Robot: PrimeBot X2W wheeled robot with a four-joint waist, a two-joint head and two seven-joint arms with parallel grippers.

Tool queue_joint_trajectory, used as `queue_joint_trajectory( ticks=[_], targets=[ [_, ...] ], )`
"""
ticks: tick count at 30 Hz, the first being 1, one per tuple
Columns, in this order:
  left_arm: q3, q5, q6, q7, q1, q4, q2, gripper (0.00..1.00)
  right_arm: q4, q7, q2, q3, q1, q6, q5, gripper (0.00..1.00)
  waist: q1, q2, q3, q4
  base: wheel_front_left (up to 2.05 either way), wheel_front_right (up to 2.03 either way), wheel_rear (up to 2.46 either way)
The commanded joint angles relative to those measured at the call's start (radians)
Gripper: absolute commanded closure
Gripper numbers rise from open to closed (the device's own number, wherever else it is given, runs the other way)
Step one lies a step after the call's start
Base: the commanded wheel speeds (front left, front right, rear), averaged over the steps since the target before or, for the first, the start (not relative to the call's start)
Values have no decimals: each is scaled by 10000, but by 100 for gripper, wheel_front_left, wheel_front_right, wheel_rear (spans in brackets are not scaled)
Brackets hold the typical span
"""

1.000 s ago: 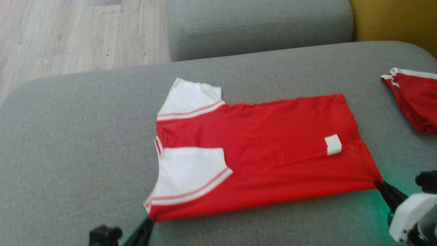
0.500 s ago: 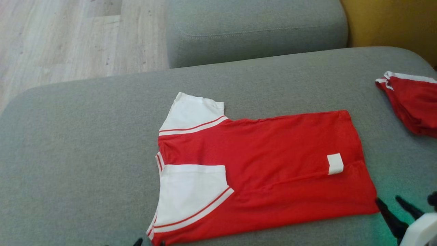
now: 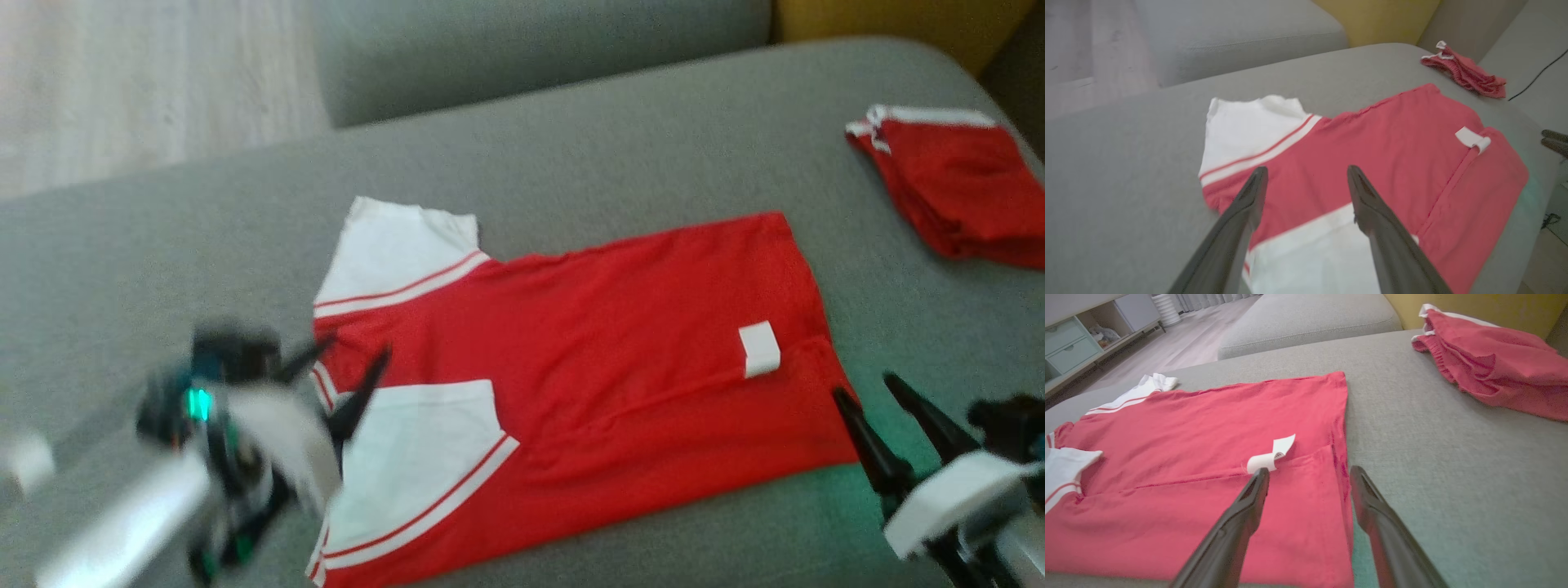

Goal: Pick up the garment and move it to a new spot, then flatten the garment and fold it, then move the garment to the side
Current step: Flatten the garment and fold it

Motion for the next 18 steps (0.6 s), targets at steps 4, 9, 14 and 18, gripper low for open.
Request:
queue_joint_trajectory(
  ticks=[4, 9, 14, 18],
  targets=[
    [677, -752, -1023, 2445, -3497, 1005, 322, 0, -779, -10, 109, -114, -795, 67, -576, 0, -1, 0, 1151, -459, 0, 0, 0],
    [485, -792, -1601, 4199, -5844, 2995, 12, 0, -1052, 152, 426, 115, -1375, 67, -892, 0, -1, 0, 1940, -1013, 0, 0, 0],
    [159, -399, -1867, 4974, -7285, 4686, -163, 0, -1008, 147, 522, 428, -1868, 67, -1017, 0, -1, 0, 2615, -1643, 0, 0, 0],
    [-53, -97, -1964, 5216, -7732, 5523, 33, 0, -1033, 21, 693, 649, -2112, 67, -951, 0, -1, 0, 2890, -2010, 0, 0, 0]
  ],
)
